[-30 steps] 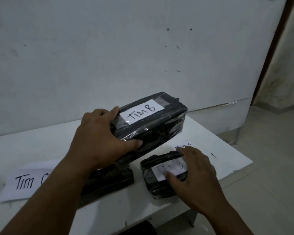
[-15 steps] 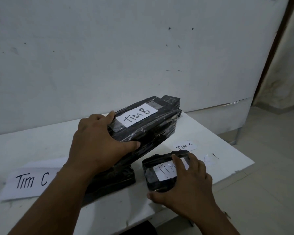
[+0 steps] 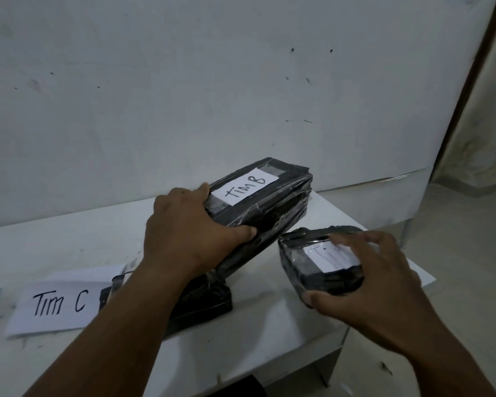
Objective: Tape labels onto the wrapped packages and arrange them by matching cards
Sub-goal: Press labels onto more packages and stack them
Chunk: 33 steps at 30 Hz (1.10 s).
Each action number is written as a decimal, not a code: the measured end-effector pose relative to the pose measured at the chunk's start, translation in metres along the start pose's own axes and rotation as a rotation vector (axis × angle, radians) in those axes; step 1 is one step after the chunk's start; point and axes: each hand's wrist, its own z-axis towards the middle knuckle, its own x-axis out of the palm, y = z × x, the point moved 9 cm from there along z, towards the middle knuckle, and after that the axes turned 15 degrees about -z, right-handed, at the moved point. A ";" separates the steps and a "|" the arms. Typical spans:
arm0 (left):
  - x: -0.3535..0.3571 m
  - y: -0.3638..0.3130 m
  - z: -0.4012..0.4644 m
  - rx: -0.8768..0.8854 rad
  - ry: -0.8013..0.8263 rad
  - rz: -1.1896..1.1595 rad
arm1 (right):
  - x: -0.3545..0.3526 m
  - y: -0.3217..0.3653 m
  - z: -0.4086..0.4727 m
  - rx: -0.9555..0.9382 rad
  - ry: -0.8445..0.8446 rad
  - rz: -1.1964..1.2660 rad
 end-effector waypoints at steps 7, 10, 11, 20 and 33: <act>0.005 -0.007 0.031 0.051 0.067 0.068 | -0.056 0.004 0.015 -0.054 -0.192 0.058; 0.009 0.000 0.053 0.078 0.119 0.121 | -0.072 0.023 0.029 -0.067 -0.292 0.127; 0.010 0.004 0.060 0.076 0.138 0.133 | -0.076 0.031 0.036 -0.068 -0.325 0.143; 0.029 0.046 0.099 0.104 0.271 0.207 | -0.058 0.112 0.099 -0.075 -0.310 0.107; 0.064 0.102 0.110 -0.050 0.510 0.053 | 0.024 0.175 0.145 -0.095 -0.084 -0.028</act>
